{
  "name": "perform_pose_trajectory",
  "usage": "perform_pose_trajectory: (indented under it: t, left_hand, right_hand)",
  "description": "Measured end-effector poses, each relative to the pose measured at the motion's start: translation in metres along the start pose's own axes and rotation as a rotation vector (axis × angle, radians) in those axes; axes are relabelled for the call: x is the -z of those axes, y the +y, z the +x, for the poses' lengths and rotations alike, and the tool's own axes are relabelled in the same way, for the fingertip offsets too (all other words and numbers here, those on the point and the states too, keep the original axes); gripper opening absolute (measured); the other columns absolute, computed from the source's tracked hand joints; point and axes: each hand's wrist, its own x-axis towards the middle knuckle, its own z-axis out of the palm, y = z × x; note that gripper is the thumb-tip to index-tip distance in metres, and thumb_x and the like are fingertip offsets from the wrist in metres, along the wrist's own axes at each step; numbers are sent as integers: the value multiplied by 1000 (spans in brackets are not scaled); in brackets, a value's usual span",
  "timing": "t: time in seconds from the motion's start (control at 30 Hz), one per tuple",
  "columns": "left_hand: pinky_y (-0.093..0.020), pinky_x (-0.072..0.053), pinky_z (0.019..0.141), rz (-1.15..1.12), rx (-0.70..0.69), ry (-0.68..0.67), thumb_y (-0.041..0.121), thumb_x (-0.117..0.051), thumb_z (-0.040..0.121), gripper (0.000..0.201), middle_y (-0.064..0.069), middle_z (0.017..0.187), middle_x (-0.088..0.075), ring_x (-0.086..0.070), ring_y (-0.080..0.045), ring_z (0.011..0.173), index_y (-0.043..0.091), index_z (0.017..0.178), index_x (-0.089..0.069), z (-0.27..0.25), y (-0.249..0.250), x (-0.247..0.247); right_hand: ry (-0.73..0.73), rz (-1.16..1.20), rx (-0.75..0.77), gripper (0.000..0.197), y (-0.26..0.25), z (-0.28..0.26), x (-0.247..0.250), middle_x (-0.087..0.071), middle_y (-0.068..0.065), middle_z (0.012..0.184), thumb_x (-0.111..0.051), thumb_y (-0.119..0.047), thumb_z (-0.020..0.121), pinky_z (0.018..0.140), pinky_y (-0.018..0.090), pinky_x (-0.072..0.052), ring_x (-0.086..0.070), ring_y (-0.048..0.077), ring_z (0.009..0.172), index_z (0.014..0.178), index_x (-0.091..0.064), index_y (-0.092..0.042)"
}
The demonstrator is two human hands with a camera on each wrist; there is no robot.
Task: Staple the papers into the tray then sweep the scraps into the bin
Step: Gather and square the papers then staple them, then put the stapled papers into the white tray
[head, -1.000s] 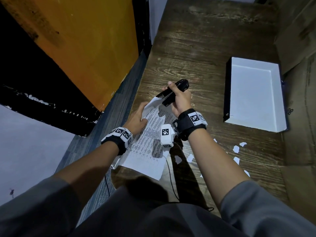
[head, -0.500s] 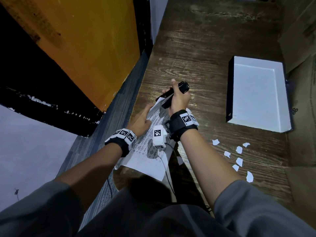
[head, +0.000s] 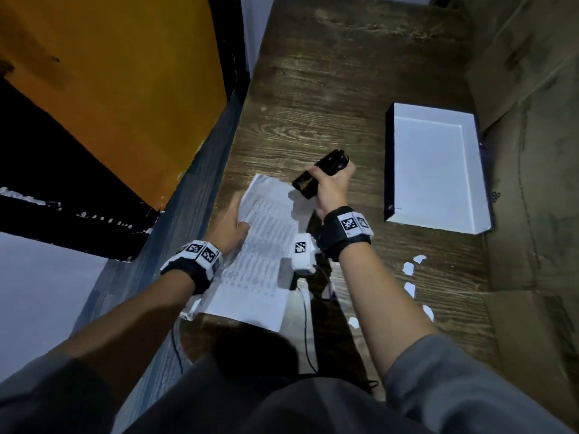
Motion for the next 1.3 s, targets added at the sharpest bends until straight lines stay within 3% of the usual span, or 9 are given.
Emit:
perform_pose_trajectory:
  t: [0.13,0.23,0.57,0.7,0.83,0.93,1.03,1.13,1.3]
  left_hand:
    - [-40,-48,85,-82,-13,81,-3,-52,82,53,-5,108,-54,-56,-25,97,26,122,-33,5,-1,-3]
    - [-38,-46,78,-86,8,133,-2,-54,81,49,-7,103,-54,-54,-24,91,27,114,-34,10,-2,-6]
    - [-37,-43,73,-12,65,197,-2,-57,79,46,-17,108,-58,-55,-28,91,8,122,-42,13,-3,-14]
    - [-41,-50,74,-51,67,213,-2,-54,83,39,-18,112,-62,-60,-32,93,14,118,-46,5,5,-18]
    - [-47,-55,77,-82,27,156,2,-51,83,48,-8,107,-62,-62,-32,94,48,96,-47,-6,18,-13]
    - [-41,-56,75,-114,-12,179,0,-51,83,55,11,93,-64,-65,-18,88,54,93,-47,-14,42,-5]
    - [-11,-50,60,-192,-106,186,-6,-48,84,55,31,83,-64,-60,15,74,47,95,-48,-17,83,-1]
    - [-4,-49,61,-349,-207,190,-12,-45,84,49,20,93,-64,-61,17,78,30,108,-48,-12,127,-7]
    - [-11,-53,72,-566,-275,186,-14,-45,84,48,12,109,-61,-65,7,95,22,116,-44,8,173,-30]
  right_hand:
    - [89,-673,28,44,-4,16,121,-56,12,97,-68,-1,81,59,18,-53,-60,23,76,107,-35,-12]
    - [243,-1138,23,42,1,19,218,-59,24,113,-74,-2,75,86,37,-51,-61,38,101,112,-55,-5]
    - [372,-1568,-186,37,11,48,353,-51,31,124,-63,-2,85,95,47,-45,-52,46,114,118,-51,10]
    - [291,-1580,-207,41,18,62,360,-48,30,128,-61,-5,88,100,47,-42,-49,45,119,123,-47,10]
    - [384,-1516,-229,49,23,57,352,-44,28,134,-63,-10,87,100,50,-39,-42,46,124,129,-43,5]
    - [423,-1539,81,60,17,43,319,-44,26,132,-68,-15,82,100,49,-35,-40,43,122,134,-41,-2]
    - [-9,-1178,340,64,7,22,260,-45,15,132,-72,-14,80,108,39,-33,-42,29,125,137,-43,-11]
    - [-416,-786,161,91,-4,-3,203,-39,-7,141,-83,-18,72,108,28,-31,-38,8,130,146,-30,-23]
    - [-438,-420,0,58,-8,-8,188,-71,5,113,-83,1,65,95,39,-54,-67,20,108,117,-60,-11]
